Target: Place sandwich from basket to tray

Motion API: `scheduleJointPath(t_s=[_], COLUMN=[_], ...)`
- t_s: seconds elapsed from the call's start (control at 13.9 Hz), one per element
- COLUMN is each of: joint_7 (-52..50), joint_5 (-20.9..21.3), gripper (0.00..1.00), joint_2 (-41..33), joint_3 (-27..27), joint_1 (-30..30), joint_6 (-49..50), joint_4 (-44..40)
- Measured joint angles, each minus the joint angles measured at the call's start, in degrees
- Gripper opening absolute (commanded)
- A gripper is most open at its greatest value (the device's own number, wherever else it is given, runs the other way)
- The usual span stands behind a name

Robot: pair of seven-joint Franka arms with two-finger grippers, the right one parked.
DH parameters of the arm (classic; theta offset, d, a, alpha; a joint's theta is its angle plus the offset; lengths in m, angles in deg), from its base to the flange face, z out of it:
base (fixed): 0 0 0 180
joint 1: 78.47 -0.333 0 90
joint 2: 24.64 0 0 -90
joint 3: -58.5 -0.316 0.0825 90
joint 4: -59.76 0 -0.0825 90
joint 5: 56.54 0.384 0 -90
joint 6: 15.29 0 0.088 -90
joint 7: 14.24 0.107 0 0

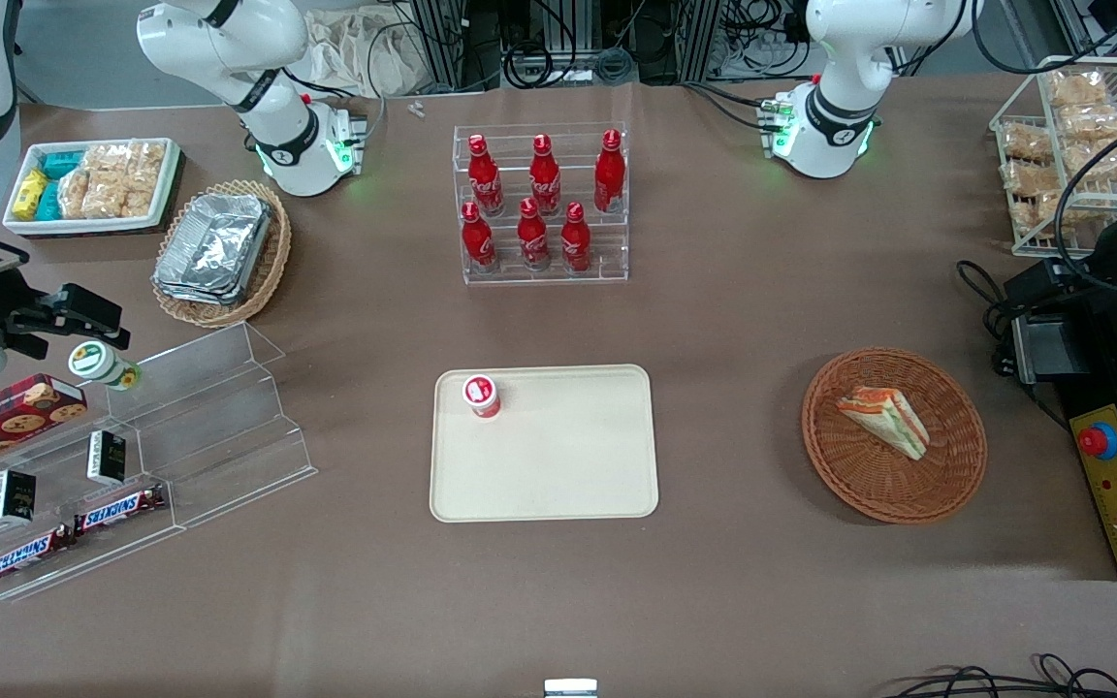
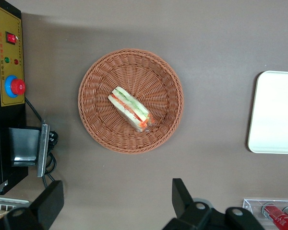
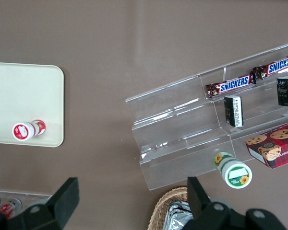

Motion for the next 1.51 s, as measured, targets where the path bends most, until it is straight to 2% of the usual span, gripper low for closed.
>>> scheduleJointPath(t_s=[0.72, 0.86, 1.22, 1.51], joint_7=[0.0, 0.0, -0.57, -7.98], joint_5=[0.0, 0.0, -0.01, -0.08], gripper=[1.0, 1.0, 1.0, 1.0], joint_2=[1.11, 1.15, 0.97, 1.17], joint_3=[0.0, 0.0, 0.02, 0.02], joint_1=[0.05, 0.07, 0.27, 0.27], joint_6=[1.42, 0.24, -10.14, -20.28], joint_4=[0.91, 3.49, 14.22, 23.24])
